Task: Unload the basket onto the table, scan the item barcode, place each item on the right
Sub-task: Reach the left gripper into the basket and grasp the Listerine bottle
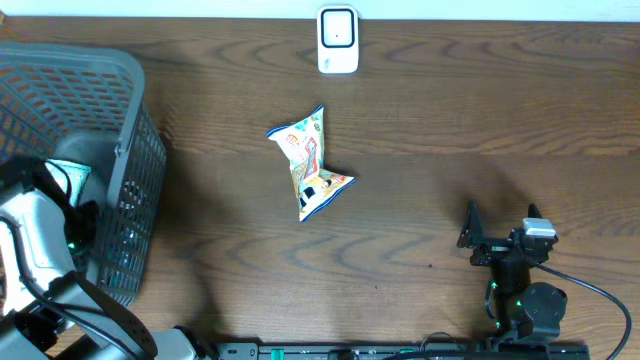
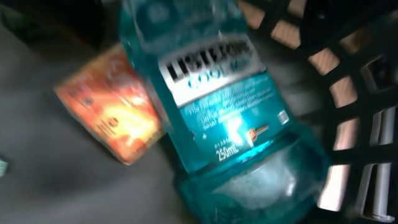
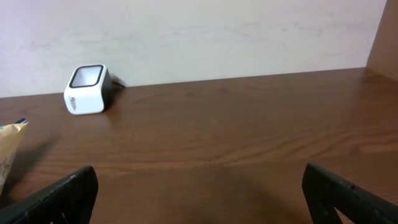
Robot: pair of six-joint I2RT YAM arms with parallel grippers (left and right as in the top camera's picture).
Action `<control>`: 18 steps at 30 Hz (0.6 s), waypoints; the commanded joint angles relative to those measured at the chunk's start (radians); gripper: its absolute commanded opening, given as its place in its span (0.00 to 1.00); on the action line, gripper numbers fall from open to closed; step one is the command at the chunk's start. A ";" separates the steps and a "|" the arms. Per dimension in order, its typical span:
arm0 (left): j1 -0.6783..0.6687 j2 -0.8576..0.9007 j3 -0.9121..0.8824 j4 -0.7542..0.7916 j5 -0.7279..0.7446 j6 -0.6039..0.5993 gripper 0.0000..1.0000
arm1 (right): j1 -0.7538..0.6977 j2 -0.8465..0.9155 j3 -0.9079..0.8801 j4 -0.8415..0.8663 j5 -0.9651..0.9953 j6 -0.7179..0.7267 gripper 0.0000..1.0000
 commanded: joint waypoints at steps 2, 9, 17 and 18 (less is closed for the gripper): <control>0.009 0.000 -0.088 0.060 0.047 -0.012 0.79 | 0.002 -0.004 -0.002 -0.003 -0.001 0.005 0.99; 0.009 0.000 -0.247 0.219 0.045 -0.006 0.77 | 0.002 -0.004 -0.002 -0.003 -0.001 0.005 0.99; 0.009 0.000 -0.311 0.319 0.041 0.108 0.62 | 0.002 -0.004 -0.002 -0.003 -0.001 0.005 0.99; 0.009 -0.001 -0.311 0.328 0.041 0.129 0.59 | 0.002 -0.004 -0.002 -0.003 -0.001 0.005 0.99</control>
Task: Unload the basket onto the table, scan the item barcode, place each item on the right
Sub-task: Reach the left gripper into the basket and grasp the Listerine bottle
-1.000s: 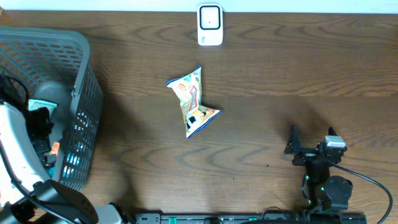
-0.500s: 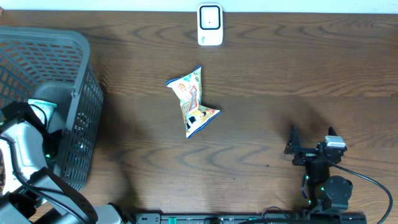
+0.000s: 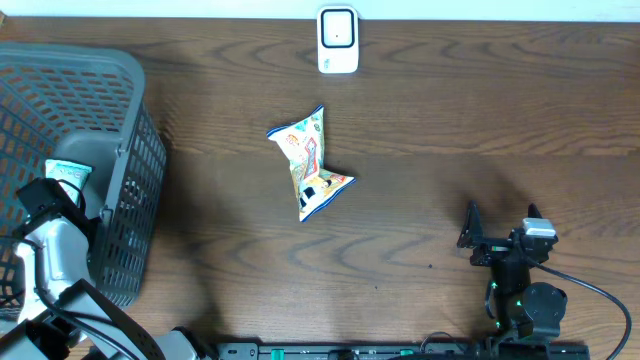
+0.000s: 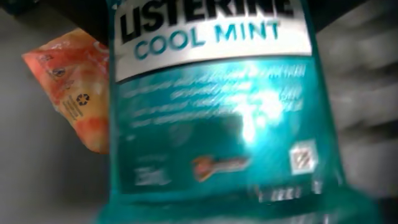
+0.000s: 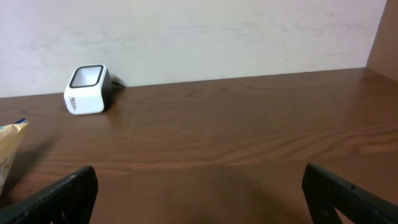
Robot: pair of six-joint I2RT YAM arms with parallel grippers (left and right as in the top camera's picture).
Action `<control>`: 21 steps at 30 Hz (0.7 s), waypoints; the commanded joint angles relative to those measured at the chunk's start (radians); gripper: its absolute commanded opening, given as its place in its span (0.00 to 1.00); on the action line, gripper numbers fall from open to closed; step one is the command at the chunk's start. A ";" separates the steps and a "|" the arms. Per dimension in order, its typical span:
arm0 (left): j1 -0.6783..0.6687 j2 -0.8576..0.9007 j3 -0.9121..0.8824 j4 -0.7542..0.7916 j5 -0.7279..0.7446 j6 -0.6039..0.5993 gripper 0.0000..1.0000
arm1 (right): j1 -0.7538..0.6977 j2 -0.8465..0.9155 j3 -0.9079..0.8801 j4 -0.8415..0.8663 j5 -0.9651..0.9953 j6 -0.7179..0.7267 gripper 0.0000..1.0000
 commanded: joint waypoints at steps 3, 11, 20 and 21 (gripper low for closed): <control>-0.002 0.060 -0.066 0.008 0.021 0.129 0.51 | 0.002 -0.004 -0.002 -0.003 -0.001 0.005 0.99; -0.002 0.042 -0.017 0.017 0.021 0.257 0.38 | 0.002 -0.004 -0.002 -0.003 -0.001 0.005 0.99; -0.002 -0.098 0.075 0.011 0.022 0.387 0.35 | 0.002 -0.004 -0.002 -0.003 -0.001 0.005 0.99; -0.002 -0.120 0.084 0.011 0.022 0.395 0.35 | 0.002 -0.004 -0.002 -0.003 -0.001 0.005 0.99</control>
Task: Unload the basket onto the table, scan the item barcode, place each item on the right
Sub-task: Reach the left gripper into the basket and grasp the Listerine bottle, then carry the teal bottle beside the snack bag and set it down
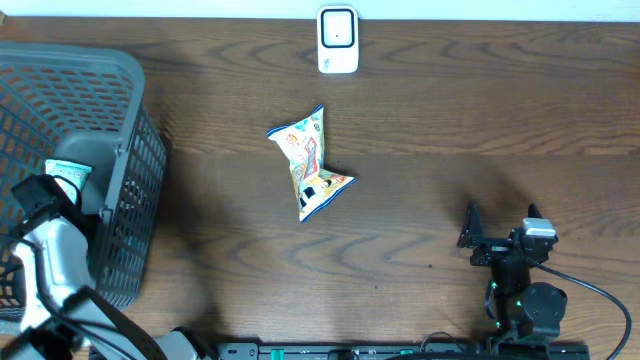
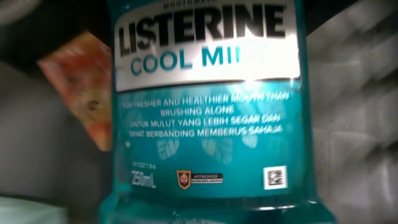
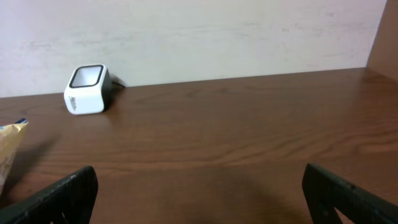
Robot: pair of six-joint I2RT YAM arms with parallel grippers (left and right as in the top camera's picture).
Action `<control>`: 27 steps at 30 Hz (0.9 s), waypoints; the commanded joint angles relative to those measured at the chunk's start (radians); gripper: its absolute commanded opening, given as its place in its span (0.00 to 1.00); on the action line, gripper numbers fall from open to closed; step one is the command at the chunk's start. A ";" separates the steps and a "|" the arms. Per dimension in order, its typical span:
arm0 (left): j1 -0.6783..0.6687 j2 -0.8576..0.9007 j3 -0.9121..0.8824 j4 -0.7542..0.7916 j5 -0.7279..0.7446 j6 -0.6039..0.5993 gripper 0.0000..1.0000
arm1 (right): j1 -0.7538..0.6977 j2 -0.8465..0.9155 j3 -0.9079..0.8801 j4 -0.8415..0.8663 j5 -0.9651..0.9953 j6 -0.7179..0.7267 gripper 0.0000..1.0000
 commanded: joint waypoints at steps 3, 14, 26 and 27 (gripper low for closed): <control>-0.001 -0.154 0.087 -0.004 0.008 0.077 0.35 | 0.002 -0.004 -0.002 -0.003 0.000 0.005 0.99; -0.001 -0.385 0.236 0.142 0.042 0.072 0.35 | 0.002 -0.004 -0.002 -0.003 0.000 0.005 0.99; -0.075 -0.424 0.370 0.323 0.484 0.034 0.35 | 0.002 -0.004 -0.002 -0.003 0.000 0.005 0.99; -0.098 -0.424 0.370 0.335 0.508 0.031 0.35 | 0.002 -0.004 -0.002 -0.003 0.000 0.005 0.99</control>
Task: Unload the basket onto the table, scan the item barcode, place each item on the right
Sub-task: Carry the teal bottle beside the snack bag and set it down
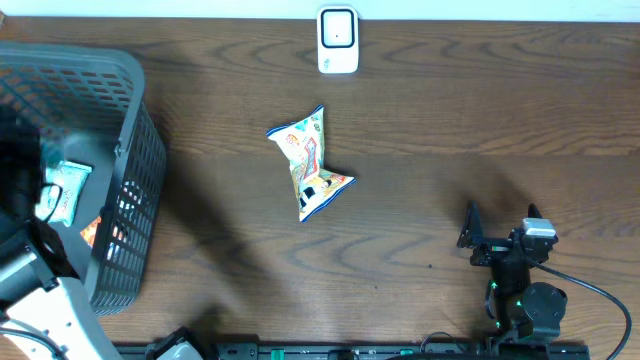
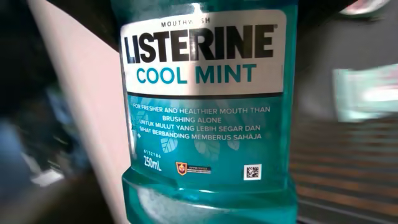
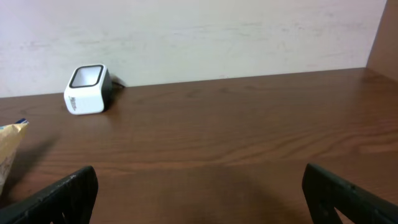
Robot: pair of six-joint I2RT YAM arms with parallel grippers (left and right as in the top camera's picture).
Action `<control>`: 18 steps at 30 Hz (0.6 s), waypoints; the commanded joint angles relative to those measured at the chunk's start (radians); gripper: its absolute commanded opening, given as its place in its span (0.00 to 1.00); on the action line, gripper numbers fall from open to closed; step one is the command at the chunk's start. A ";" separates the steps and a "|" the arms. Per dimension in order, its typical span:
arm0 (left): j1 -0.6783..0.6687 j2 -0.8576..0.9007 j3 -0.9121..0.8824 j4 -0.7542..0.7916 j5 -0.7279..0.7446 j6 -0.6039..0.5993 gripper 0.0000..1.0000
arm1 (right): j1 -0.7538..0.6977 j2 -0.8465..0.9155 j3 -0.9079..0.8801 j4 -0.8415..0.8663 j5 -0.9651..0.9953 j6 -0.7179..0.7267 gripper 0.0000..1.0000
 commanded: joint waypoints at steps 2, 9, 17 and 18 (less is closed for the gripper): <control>-0.129 -0.015 0.040 0.051 0.206 -0.014 0.35 | 0.002 -0.004 -0.002 -0.003 0.000 0.005 0.99; -0.453 -0.007 0.040 0.089 0.173 0.021 0.35 | 0.002 -0.004 -0.002 -0.003 0.000 0.005 0.99; -0.888 0.126 0.040 0.089 -0.063 0.101 0.35 | 0.002 -0.004 -0.002 -0.003 0.000 0.005 0.99; -0.936 0.159 0.040 0.093 -0.091 0.101 0.35 | 0.002 -0.004 -0.002 -0.003 0.000 0.005 0.99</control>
